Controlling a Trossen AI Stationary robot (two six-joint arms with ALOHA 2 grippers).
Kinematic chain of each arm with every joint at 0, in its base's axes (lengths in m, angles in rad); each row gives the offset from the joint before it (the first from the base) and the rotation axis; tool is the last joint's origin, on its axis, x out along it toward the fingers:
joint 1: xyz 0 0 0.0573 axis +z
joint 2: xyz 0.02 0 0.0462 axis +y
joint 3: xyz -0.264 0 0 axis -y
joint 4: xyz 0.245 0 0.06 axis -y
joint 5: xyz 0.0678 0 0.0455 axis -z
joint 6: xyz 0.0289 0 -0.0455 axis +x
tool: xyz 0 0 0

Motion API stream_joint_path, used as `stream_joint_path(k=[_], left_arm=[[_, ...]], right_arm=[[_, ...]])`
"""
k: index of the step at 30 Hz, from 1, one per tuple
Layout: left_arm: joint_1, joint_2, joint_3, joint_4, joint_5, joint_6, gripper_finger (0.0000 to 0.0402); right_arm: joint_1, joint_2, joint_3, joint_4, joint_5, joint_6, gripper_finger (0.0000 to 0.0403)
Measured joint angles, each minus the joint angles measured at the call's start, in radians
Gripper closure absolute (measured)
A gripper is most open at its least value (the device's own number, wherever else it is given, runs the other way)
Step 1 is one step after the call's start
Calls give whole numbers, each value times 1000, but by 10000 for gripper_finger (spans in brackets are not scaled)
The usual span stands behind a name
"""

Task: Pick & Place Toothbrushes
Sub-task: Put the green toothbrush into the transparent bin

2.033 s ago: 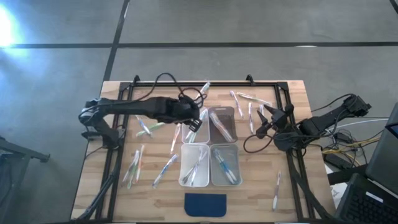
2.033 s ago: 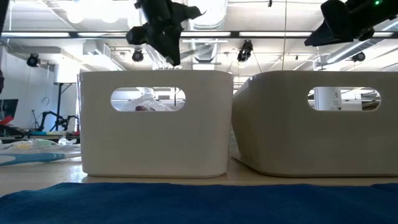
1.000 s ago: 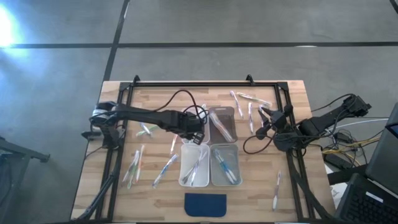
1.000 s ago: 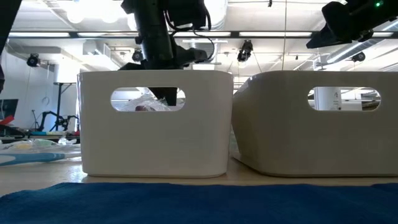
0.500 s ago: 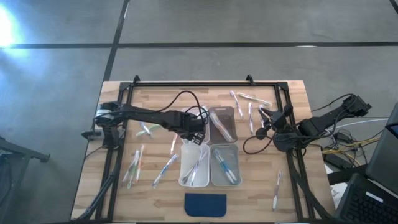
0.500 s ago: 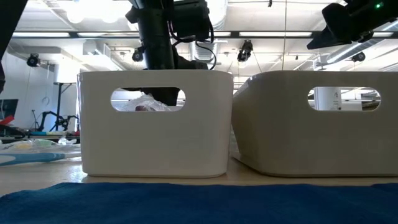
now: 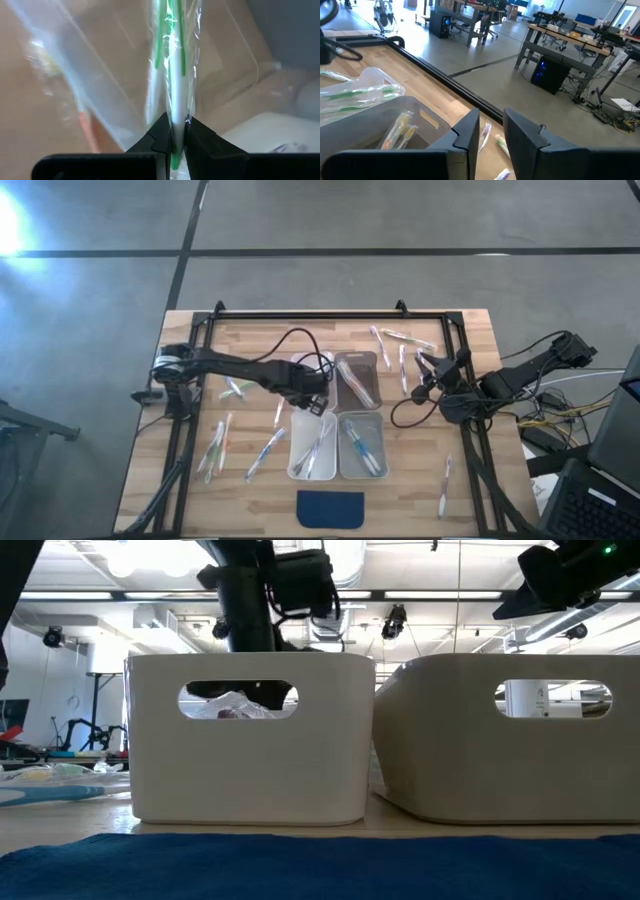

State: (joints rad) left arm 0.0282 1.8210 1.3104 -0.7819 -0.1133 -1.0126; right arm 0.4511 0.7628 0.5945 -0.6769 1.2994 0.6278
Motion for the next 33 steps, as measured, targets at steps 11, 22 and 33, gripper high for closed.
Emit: stream_joint_path(k=[11,22,33], left_arm=[[25,0,-106,127,52,27,367],[28,0,-99,144,51,63,323],[28,-2,-99,145,56,75,263]], right_arm=[[0,0,0,0,2,0,288],[0,0,0,1,1,0,271],[0,0,0,1,1,1,259]])
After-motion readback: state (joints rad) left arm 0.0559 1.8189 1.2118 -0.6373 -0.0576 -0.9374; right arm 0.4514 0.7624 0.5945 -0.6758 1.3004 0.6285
